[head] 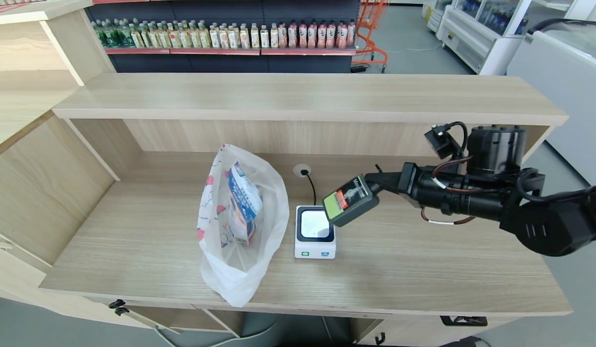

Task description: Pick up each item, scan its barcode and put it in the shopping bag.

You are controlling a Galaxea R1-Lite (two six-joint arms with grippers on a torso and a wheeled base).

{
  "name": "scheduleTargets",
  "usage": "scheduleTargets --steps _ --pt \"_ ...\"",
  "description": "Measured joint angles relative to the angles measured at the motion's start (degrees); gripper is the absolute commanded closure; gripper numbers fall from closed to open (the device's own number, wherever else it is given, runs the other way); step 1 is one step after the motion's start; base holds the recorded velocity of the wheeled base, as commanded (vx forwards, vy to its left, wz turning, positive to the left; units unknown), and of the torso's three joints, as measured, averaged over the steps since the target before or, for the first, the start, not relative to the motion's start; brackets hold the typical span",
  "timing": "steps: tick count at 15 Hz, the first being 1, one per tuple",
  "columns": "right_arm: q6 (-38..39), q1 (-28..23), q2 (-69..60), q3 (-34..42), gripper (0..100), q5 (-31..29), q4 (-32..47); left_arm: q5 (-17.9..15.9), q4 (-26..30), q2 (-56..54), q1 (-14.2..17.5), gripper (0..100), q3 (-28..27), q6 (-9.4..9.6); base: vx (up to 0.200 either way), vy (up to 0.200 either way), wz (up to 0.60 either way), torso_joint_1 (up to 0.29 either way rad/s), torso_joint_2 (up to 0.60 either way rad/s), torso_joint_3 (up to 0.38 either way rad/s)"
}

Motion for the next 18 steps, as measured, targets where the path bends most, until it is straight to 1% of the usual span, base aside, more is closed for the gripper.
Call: scheduleTargets --steps 3,8,12,18 --pt "-1.08 0.69 3.83 -0.39 100 -0.22 -3.23 0.02 0.0 0.0 -0.02 0 0.0 0.0 0.0 0.0 0.0 0.0 0.0 0.0" --pt "-1.94 2.49 8.66 -2.55 100 -1.26 -4.92 0.02 0.0 0.0 0.0 0 0.0 0.0 0.0 0.0 0.0 0.0 0.0 0.0" --pt "-2.13 3.72 12.41 -6.86 100 -1.52 -5.1 0.02 0.0 0.0 0.0 0 0.0 0.0 0.0 0.0 0.0 0.0 0.0 0.0" --pt "-2.21 5.33 15.93 -10.4 100 -2.6 -5.18 0.02 -0.02 0.0 0.0 0 0.02 0.0 0.0 0.0 0.0 0.0 0.0 0.0"
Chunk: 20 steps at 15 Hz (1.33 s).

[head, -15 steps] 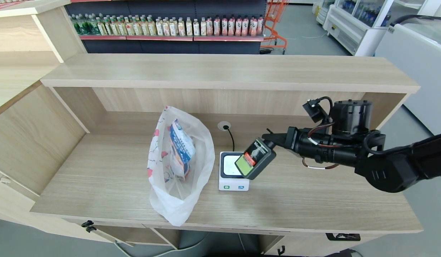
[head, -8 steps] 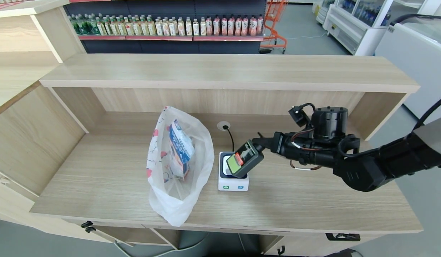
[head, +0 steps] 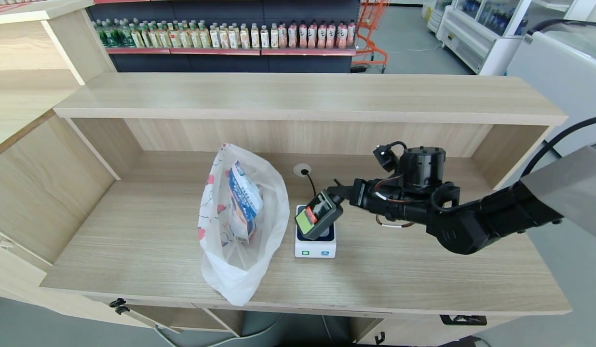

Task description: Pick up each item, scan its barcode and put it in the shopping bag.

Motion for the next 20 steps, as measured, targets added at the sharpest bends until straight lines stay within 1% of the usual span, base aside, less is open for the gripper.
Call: scheduleTargets --steps 6,10,13,15,17,18,20 --pt "-1.62 0.35 0.69 -0.44 100 0.06 0.12 -0.02 0.02 0.0 0.0 0 0.0 0.02 0.0 0.0 0.0 0.0 0.0 0.0" --pt "-1.89 0.3 -2.26 -0.69 100 -0.02 1.01 0.0 0.02 0.0 0.0 0 -0.02 0.07 0.0 0.0 0.0 0.0 0.0 0.0" --pt "-4.63 0.3 -10.12 -0.6 100 -0.05 6.17 0.0 0.02 0.0 0.0 0 -0.02 0.05 0.0 0.0 0.0 0.0 0.0 0.0" --pt "-8.7 0.11 -15.49 -0.27 100 -0.16 10.9 0.0 0.02 0.0 0.0 0 -0.02 0.05 0.0 0.0 0.0 0.0 0.0 0.0" --pt "-16.92 -0.69 -18.44 0.2 100 -1.26 11.64 0.0 0.0 0.0 0.0 0 -0.02 0.07 0.0 0.0 0.0 0.0 0.0 0.0" --pt "-19.71 -1.11 -18.77 0.3 100 -2.66 11.58 0.0 0.02 0.0 0.0 0 -0.02 0.07 0.0 0.2 0.0 0.007 0.01 -0.002" --pt "-21.22 -1.3 -18.25 -0.16 100 -3.91 11.42 0.0 0.0 0.0 0.0 0 -0.02 0.1 0.0 0.2 0.0 -0.005 0.0 0.0"
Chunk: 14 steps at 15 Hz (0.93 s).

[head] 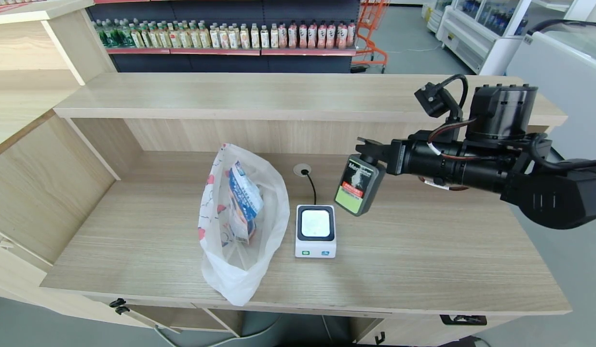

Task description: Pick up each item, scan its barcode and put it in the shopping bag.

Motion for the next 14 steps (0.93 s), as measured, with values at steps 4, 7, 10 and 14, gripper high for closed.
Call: scheduleTargets --steps 4,7,10,14 --pt "-0.05 1.05 3.34 -4.19 100 -0.05 0.07 0.0 0.02 0.0 -0.02 0 -0.01 0.0 0.0 0.15 0.0 0.007 0.01 0.001" --pt "-0.05 2.05 9.29 -12.02 100 -0.24 -0.11 0.02 0.02 0.0 -0.05 0 0.0 0.0 0.0 0.0 0.0 0.0 0.0 0.0" --pt "-0.13 3.89 18.38 -21.35 100 -1.65 -0.06 -0.02 0.02 0.0 0.0 0 0.0 0.06 0.0 0.0 0.0 0.0 0.0 0.0" --pt "-1.94 7.06 28.06 -29.7 100 -2.11 -0.04 0.0 0.02 0.0 -0.02 0 0.0 0.09 0.0 0.0 0.0 0.0 0.0 0.0"
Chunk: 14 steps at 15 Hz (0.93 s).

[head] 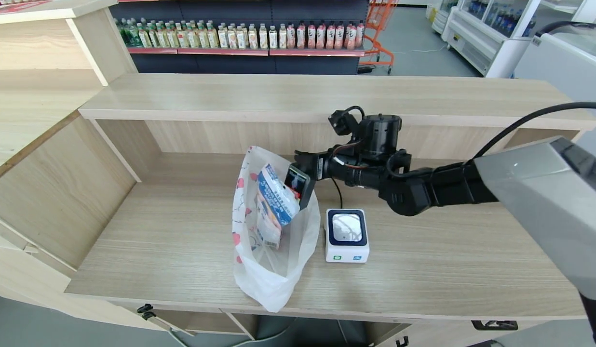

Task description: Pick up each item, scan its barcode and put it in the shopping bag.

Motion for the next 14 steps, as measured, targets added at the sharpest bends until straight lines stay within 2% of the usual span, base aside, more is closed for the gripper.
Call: scheduleTargets --steps 3,10,12,13,14 --pt "-4.55 1.46 4.27 -1.54 100 -0.22 -0.95 0.0 0.0 0.0 0.02 0 0.0 0.0 0.0 0.0 0.0 0.0 0.0 0.0" --pt "-12.53 1.24 9.81 -4.29 100 -2.13 -3.33 0.0 0.0 0.0 0.02 0 0.0 -0.02 0.0 0.0 0.0 0.0 0.0 0.0" --pt "-12.82 1.3 10.06 -4.49 100 -1.91 -4.79 0.0 0.0 0.0 0.02 0 0.0 -0.05 0.0 0.0 0.0 0.0 0.0 0.0" --pt "-12.82 1.24 10.09 -4.51 0 -1.85 -5.06 0.0 0.0 0.0 0.02 0 0.0 -0.05 0.0 0.0 0.0 0.0 0.0 0.0" --pt "-12.75 1.24 10.12 -4.51 0 -1.83 -5.22 -0.02 0.0 0.0 0.02 0 0.0 -0.05 0.0 0.0 0.0 0.0 0.0 0.0"
